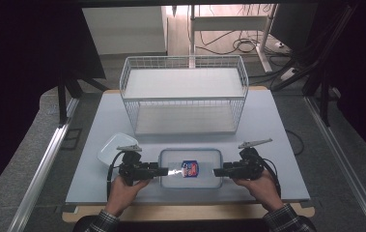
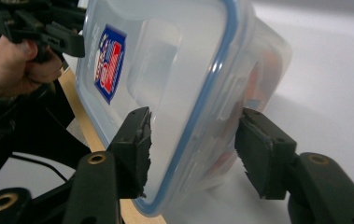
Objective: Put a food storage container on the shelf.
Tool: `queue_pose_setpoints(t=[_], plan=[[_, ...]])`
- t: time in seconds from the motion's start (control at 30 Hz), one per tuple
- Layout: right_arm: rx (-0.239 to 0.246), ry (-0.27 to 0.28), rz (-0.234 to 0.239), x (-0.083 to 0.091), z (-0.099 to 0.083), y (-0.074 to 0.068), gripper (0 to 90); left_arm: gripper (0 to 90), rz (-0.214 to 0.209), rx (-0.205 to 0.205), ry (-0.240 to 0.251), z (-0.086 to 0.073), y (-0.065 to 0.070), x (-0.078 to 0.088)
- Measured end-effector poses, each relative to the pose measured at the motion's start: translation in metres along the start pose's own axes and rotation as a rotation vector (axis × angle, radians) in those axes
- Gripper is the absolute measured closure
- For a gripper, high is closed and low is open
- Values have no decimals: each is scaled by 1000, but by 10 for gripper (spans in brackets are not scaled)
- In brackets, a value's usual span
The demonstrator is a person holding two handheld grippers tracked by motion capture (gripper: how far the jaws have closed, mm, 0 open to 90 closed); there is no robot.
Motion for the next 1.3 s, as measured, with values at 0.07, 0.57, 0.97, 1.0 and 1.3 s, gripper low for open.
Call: queue_pose_setpoints(t=[0.07, 0.57, 0.97, 1.0, 1.3], plan=[[-23, 15, -20, 3, 1, -2, 501, 488, 1, -9, 19, 0, 1, 0], [57, 88, -100, 13, 2, -10, 497, 522, 37, -64, 60, 9, 15, 7], [112, 141, -114, 27, 16, -21, 497, 521, 71, -112, 79, 27, 28, 24], [112, 141, -114, 27, 16, -21, 497, 521, 71, -112, 79, 27, 28, 24], [147, 174, -125, 41, 31, -28, 497, 520, 92, -151, 104, 45, 37, 37]])
Point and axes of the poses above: each handheld gripper's, and its own axes: x roughly backward along the jaws, z roughly out of its top, y roughly to its right, the point moved 1 cm from there along -x, roughly forward along the jaws, and after that the axes turned 9 degrees about -y, right-handed, at the moved point
